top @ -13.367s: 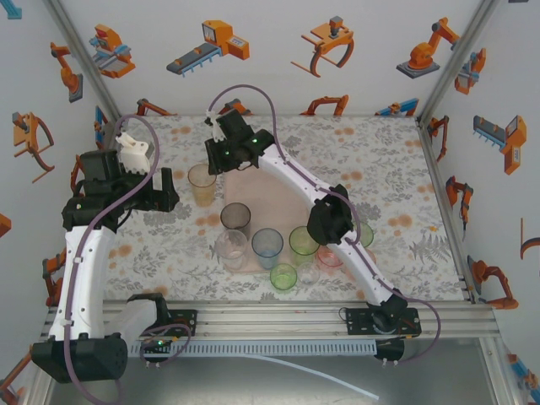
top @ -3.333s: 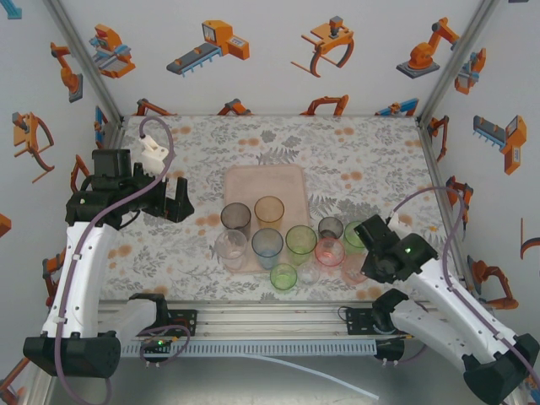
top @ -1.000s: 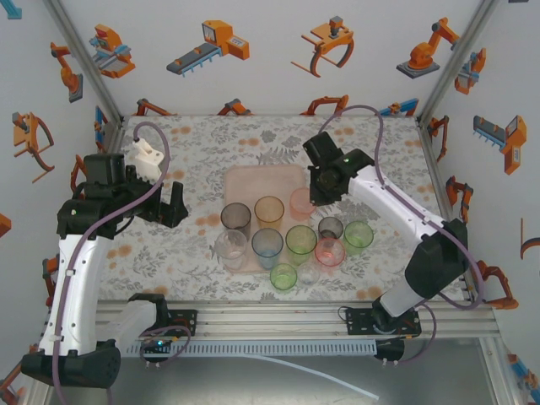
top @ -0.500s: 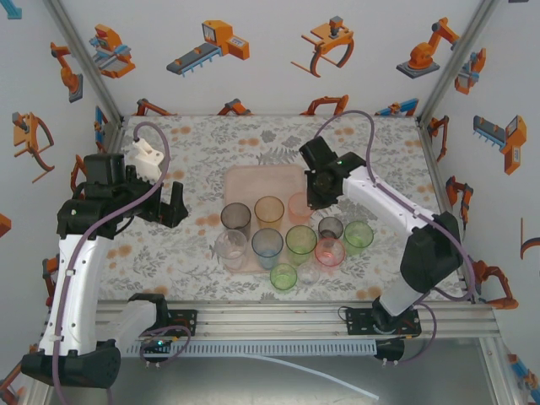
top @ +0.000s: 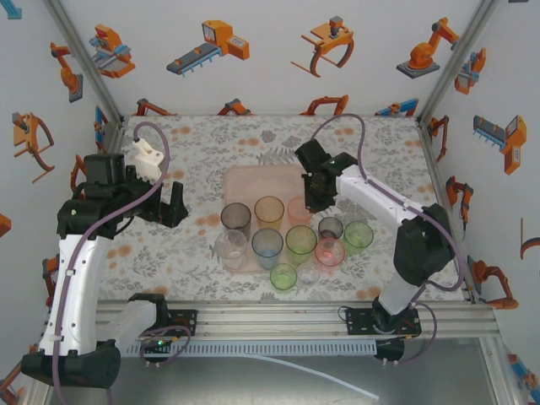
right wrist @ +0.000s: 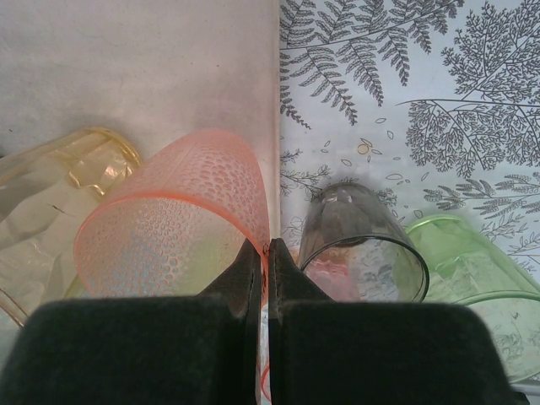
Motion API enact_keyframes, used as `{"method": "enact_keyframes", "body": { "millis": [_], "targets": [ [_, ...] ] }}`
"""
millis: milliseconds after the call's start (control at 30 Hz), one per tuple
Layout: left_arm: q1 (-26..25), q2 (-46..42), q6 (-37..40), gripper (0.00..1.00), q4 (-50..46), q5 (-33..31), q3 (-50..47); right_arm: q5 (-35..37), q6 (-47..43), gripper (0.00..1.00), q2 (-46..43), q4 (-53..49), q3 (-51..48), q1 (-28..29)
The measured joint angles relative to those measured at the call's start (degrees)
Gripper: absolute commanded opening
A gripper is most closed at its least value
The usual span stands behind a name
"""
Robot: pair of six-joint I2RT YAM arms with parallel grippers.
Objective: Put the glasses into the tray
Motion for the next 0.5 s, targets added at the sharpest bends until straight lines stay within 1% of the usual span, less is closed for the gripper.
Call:
{"method": "enact_keyframes", "body": {
  "millis": [500],
  "targets": [
    [0.0,0.4,0.0,0.96,0.0,0.0,-0.1,-0.3,-0.9,0.00,1.8,1.5,-1.9,1.3]
  ]
}}
